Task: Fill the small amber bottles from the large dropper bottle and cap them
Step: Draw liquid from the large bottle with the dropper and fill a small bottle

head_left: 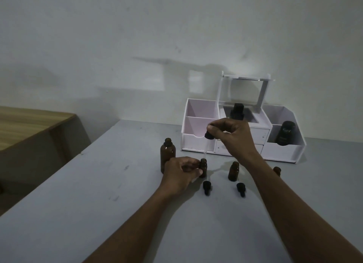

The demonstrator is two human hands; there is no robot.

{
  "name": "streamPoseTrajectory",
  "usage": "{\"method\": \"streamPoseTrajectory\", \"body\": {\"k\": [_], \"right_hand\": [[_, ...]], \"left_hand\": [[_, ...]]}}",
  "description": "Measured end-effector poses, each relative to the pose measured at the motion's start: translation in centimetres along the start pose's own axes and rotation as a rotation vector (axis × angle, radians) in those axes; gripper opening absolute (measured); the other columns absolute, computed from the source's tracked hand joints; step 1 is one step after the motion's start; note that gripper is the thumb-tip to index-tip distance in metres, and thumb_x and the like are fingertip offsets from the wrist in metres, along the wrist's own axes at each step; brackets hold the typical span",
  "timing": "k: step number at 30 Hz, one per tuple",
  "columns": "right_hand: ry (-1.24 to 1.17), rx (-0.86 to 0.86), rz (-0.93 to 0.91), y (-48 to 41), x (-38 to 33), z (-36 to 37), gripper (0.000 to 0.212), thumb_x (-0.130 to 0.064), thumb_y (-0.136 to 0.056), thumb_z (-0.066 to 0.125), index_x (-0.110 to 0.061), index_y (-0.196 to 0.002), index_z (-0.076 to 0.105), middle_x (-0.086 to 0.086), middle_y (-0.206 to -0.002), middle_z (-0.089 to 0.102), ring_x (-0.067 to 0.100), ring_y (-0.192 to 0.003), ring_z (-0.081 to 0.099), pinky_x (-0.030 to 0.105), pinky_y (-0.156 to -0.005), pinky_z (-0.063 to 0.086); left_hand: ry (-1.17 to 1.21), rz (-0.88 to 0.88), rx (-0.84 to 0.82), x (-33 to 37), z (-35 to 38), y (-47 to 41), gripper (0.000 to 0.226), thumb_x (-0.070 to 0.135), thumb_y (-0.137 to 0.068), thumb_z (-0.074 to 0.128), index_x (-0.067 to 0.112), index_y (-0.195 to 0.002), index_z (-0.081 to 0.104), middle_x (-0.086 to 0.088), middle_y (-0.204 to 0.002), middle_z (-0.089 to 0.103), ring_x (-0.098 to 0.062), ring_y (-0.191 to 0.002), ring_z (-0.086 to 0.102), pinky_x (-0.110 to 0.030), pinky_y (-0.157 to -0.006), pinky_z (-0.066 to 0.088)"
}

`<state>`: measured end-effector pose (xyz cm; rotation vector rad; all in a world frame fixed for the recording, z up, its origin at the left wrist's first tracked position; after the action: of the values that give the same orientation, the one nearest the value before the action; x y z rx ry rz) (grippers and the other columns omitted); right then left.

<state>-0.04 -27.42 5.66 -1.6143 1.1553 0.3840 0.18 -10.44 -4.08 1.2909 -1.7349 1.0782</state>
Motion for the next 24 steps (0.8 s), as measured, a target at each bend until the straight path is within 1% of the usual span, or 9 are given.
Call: {"method": "streamPoseTrajectory", "body": {"k": [2,4,6,9,11,14,17,20,24], "right_hand": [[-0.019,0.025,-0.015,0.0,-0.5,-0.1,0.005,-0.023,-0.089,0.071,-0.027,-0.089,0.073,-0.012,-0.077,0.075,-0.001,-0.077,0.071,0.005,-0.072,0.049],[-0.054,0.061,-0.037,0.1,-1.1,-0.3,0.007,-0.02,-0.09,0.07,-0.027,-0.089,0.072,-0.011,-0.078,0.074,-0.002,-0.075,0.071,0.002,-0.07,0.048],[-0.1,0.102,-0.068,0.0,-2.0,-0.5,0.006,-0.018,-0.09,0.07,-0.023,-0.093,0.071,-0.009,-0.08,0.074,-0.003,-0.075,0.071,0.004,-0.07,0.049],[-0.17,0.164,-0.134,-0.2,-3.4,-0.5,0.008,-0.015,-0.091,0.068,-0.018,-0.098,0.07,-0.009,-0.082,0.073,-0.001,-0.077,0.072,0.008,-0.072,0.052],[-0.236,0.192,-0.143,-0.3,-4.3,-0.2,0.01,-0.013,-0.092,0.067,-0.014,-0.101,0.07,-0.005,-0.084,0.073,0.002,-0.078,0.073,0.012,-0.073,0.054],[-0.298,0.223,-0.143,-0.7,-5.5,0.7,0.01,-0.013,-0.091,0.068,-0.017,-0.101,0.071,0.0,-0.088,0.075,0.01,-0.083,0.074,0.02,-0.078,0.058],[-0.332,0.227,-0.143,-1.1,-6.1,2.0,0.012,-0.014,-0.09,0.069,-0.026,-0.094,0.07,-0.003,-0.087,0.075,0.011,-0.083,0.075,0.022,-0.078,0.059],[-0.299,0.203,-0.121,-1.5,-5.8,3.3,0.01,-0.016,-0.091,0.069,-0.021,-0.099,0.071,-0.01,-0.086,0.074,0.006,-0.082,0.074,0.02,-0.078,0.059],[-0.232,0.18,-0.088,-1.9,-4.9,4.4,0.017,-0.02,-0.09,0.07,-0.014,-0.105,0.073,-0.008,-0.089,0.075,0.006,-0.085,0.073,0.024,-0.082,0.06]], "left_hand": [[0.035,-0.005,-0.012,0.2,-0.1,0.4,0.035,0.015,-0.079,0.079,0.019,-0.113,0.071,0.009,-0.102,0.071,0.008,-0.081,0.064,-0.002,-0.06,0.044],[0.047,-0.015,-0.038,0.4,-0.5,1.0,0.036,0.018,-0.079,0.079,0.021,-0.114,0.07,0.01,-0.105,0.07,0.004,-0.086,0.065,-0.005,-0.066,0.048],[0.012,-0.005,-0.062,0.6,-1.2,1.6,0.032,0.024,-0.08,0.078,0.024,-0.111,0.07,0.011,-0.108,0.07,0.004,-0.089,0.065,-0.007,-0.074,0.048],[-0.086,0.032,-0.009,1.0,-3.5,2.8,0.023,0.029,-0.083,0.074,0.027,-0.106,0.073,0.024,-0.095,0.065,0.014,-0.083,0.06,0.0,-0.071,0.042],[-0.093,0.046,0.06,0.9,-5.5,3.5,0.016,0.032,-0.081,0.076,0.033,-0.097,0.075,0.026,-0.089,0.066,0.015,-0.08,0.062,-0.003,-0.071,0.044],[-0.074,0.031,0.247,0.3,-8.1,3.8,0.01,0.033,-0.076,0.08,0.031,-0.085,0.076,0.019,-0.082,0.072,0.006,-0.076,0.067,-0.012,-0.07,0.048],[-0.031,0.002,0.385,-0.6,-9.2,3.3,0.033,0.037,-0.069,0.085,0.027,-0.097,0.073,0.012,-0.087,0.072,-0.001,-0.079,0.067,-0.013,-0.068,0.053],[0.039,-0.025,0.311,-1.3,-8.8,2.2,0.064,0.038,-0.064,0.088,0.027,-0.122,0.063,0.01,-0.109,0.066,-0.005,-0.093,0.065,-0.008,-0.066,0.05],[0.081,-0.037,0.177,-1.5,-7.8,0.9,0.07,0.032,-0.068,0.086,0.024,-0.132,0.057,0.006,-0.124,0.062,-0.014,-0.112,0.061,-0.027,-0.09,0.05]]}}
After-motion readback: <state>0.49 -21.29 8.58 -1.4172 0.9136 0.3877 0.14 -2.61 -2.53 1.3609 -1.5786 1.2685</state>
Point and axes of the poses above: each hand's wrist, its own y-axis away from the middle knuckle, its own z-axis out of the palm, x = y × z, the point moved 1 cm from there along -y, towards the middle knuckle
